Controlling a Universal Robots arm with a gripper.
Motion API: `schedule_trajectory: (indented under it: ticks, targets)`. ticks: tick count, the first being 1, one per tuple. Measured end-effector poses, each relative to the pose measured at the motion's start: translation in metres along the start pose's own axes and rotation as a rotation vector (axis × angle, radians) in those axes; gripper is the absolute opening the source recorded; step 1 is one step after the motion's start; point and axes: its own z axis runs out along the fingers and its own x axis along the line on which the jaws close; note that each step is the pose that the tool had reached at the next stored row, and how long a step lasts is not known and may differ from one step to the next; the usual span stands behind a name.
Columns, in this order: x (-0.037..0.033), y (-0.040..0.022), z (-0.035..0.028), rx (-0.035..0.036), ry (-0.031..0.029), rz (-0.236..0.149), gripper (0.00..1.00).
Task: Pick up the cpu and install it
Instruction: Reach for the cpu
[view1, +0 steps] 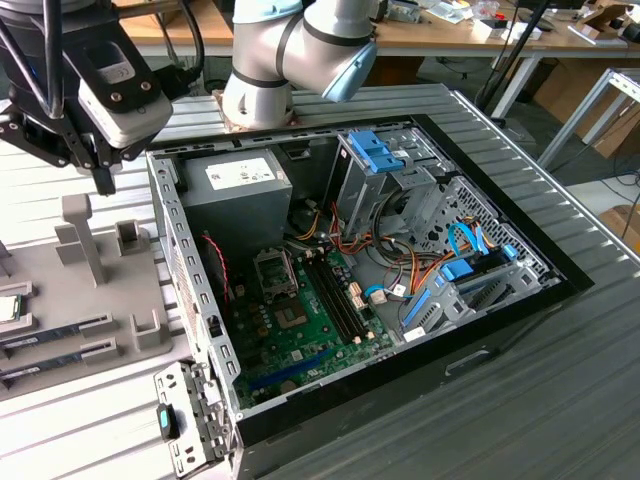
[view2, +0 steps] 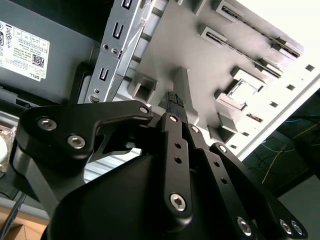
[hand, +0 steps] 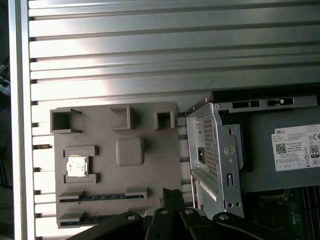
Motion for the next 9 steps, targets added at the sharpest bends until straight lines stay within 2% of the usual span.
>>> schedule_trajectory:
  ticks: [9]
  targets:
    - [0.0008,-0.0002,0.0028,0.0000,0.0000,0.000,0.11]
